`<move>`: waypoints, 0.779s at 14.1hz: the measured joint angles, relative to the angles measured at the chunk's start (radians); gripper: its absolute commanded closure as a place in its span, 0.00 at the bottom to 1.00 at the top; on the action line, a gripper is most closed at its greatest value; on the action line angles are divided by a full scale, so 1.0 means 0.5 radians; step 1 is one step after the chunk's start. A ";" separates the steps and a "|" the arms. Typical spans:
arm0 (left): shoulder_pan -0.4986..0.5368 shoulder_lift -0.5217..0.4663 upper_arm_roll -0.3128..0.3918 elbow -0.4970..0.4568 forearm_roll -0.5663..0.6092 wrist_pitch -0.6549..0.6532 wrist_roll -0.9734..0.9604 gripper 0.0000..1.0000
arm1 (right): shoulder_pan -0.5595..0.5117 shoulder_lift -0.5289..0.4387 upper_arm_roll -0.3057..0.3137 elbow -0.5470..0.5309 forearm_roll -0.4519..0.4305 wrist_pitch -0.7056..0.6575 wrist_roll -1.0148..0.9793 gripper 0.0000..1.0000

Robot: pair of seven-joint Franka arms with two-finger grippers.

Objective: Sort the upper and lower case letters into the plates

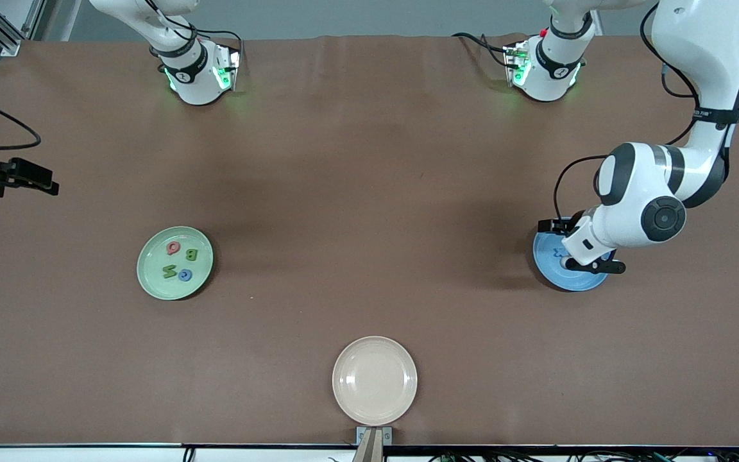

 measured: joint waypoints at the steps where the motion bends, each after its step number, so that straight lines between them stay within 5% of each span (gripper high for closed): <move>1: -0.052 -0.020 0.054 0.000 -0.010 -0.004 0.000 0.00 | 0.000 -0.034 0.000 -0.033 0.000 0.004 0.000 0.00; 6: -0.005 -0.182 0.099 0.007 -0.011 -0.034 -0.004 0.00 | 0.000 -0.178 0.000 -0.154 0.000 0.007 0.000 0.00; 11: 0.089 -0.651 0.105 0.028 -0.011 -0.356 -0.003 0.00 | 0.000 -0.264 0.000 -0.197 0.000 0.008 -0.001 0.00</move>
